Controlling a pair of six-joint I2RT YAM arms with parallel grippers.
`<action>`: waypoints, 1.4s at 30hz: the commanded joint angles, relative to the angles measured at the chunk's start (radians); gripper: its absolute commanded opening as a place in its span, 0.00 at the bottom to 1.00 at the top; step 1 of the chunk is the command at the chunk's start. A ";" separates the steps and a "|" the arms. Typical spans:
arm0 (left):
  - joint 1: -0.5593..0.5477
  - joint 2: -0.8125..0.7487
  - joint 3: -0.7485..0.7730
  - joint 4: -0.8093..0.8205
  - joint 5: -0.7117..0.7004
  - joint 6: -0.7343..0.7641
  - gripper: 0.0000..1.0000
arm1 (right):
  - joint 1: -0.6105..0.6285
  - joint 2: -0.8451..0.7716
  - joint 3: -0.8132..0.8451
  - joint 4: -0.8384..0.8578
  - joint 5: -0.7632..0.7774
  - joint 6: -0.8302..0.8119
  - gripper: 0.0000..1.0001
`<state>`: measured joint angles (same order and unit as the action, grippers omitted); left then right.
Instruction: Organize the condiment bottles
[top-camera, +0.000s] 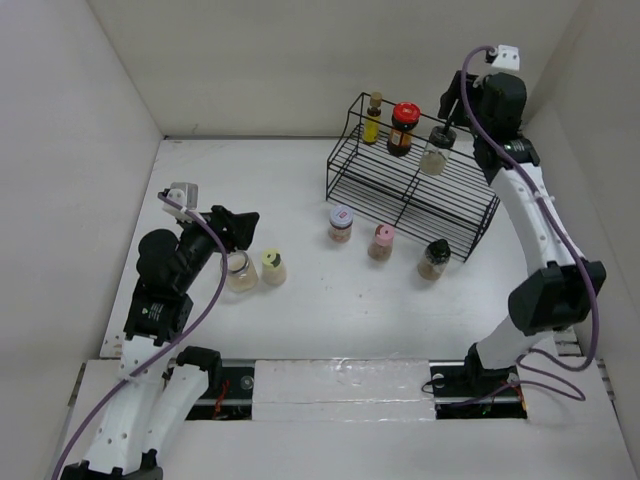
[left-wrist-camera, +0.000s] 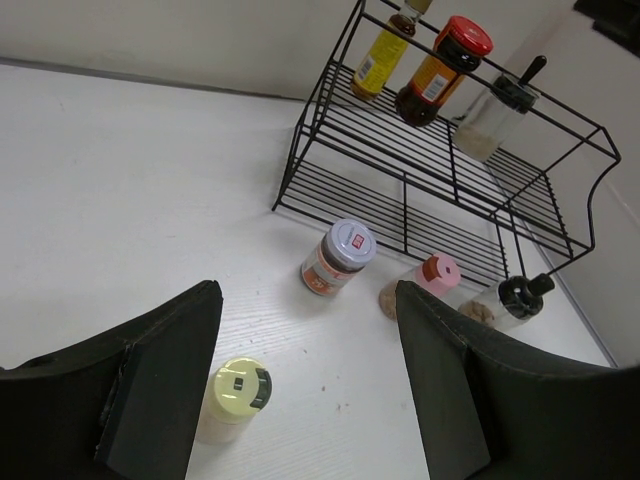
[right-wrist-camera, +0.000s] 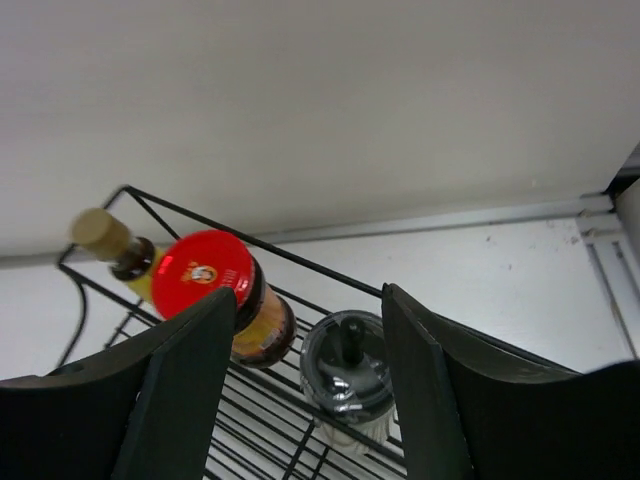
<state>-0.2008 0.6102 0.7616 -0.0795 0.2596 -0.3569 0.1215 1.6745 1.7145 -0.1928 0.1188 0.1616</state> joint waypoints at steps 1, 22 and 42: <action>0.006 -0.012 0.008 0.034 0.015 -0.007 0.66 | 0.012 -0.162 -0.019 0.073 0.025 0.015 0.66; -0.003 -0.003 0.008 0.023 -0.002 -0.007 0.66 | 0.199 -0.657 -0.669 -0.060 0.228 0.226 0.37; -0.003 -0.003 0.018 0.023 -0.003 -0.017 0.66 | 0.199 -0.693 -1.007 -0.115 0.165 0.300 0.53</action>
<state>-0.2012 0.6075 0.7616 -0.0799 0.2546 -0.3683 0.3206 0.9760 0.6998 -0.3809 0.2836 0.4713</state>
